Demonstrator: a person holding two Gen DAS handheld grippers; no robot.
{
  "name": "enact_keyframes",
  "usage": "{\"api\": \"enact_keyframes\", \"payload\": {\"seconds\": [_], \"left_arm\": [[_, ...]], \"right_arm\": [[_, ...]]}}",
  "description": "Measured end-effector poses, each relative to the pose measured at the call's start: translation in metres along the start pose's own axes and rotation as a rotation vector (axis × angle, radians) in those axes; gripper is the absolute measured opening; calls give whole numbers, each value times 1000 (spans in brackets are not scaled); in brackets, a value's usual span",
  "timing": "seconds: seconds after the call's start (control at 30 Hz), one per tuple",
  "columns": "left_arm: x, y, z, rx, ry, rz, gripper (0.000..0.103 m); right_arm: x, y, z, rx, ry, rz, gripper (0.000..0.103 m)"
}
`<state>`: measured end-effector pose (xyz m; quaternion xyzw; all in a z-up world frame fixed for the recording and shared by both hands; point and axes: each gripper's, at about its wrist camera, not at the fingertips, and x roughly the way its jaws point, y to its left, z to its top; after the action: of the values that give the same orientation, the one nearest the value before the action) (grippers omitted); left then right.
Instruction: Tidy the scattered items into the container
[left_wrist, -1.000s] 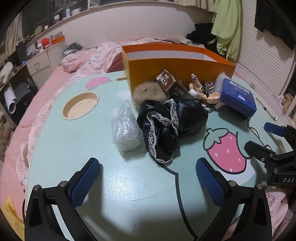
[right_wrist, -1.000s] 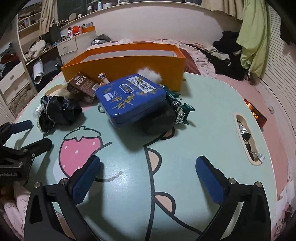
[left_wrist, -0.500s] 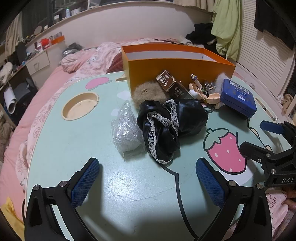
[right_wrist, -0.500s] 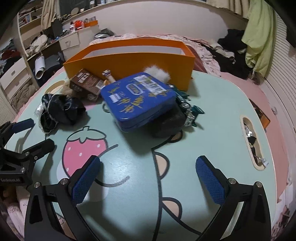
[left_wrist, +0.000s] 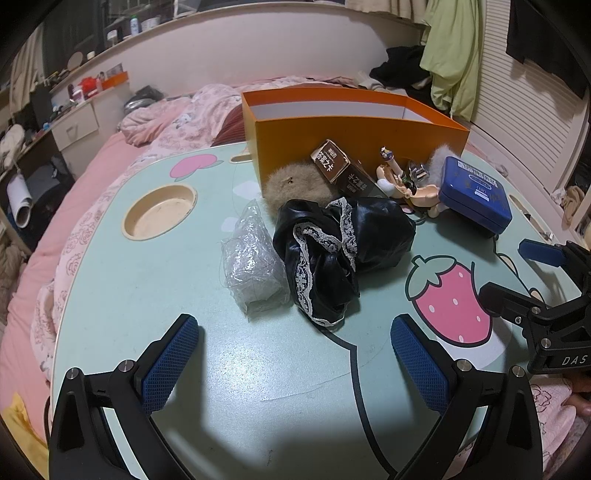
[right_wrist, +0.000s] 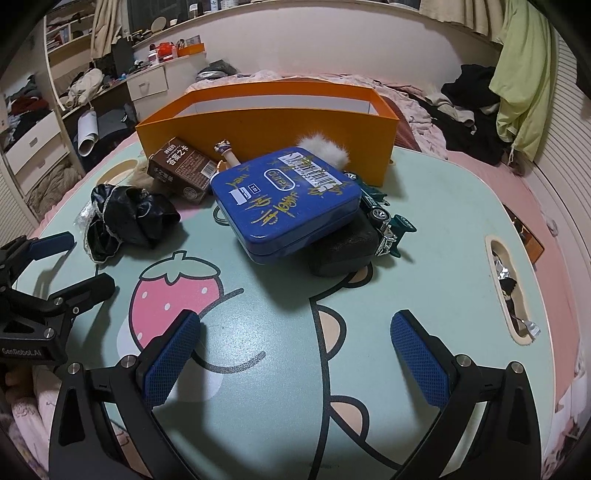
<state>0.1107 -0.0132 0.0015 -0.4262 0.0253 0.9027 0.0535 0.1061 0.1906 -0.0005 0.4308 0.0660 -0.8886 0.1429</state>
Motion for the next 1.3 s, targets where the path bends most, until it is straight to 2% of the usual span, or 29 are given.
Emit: {"api": "enact_keyframes", "payload": {"seconds": [1.3], "left_arm": [[0, -1, 0, 3, -1, -3, 103]], "right_arm": [[-1, 4, -2, 2, -2, -2, 103]]}}
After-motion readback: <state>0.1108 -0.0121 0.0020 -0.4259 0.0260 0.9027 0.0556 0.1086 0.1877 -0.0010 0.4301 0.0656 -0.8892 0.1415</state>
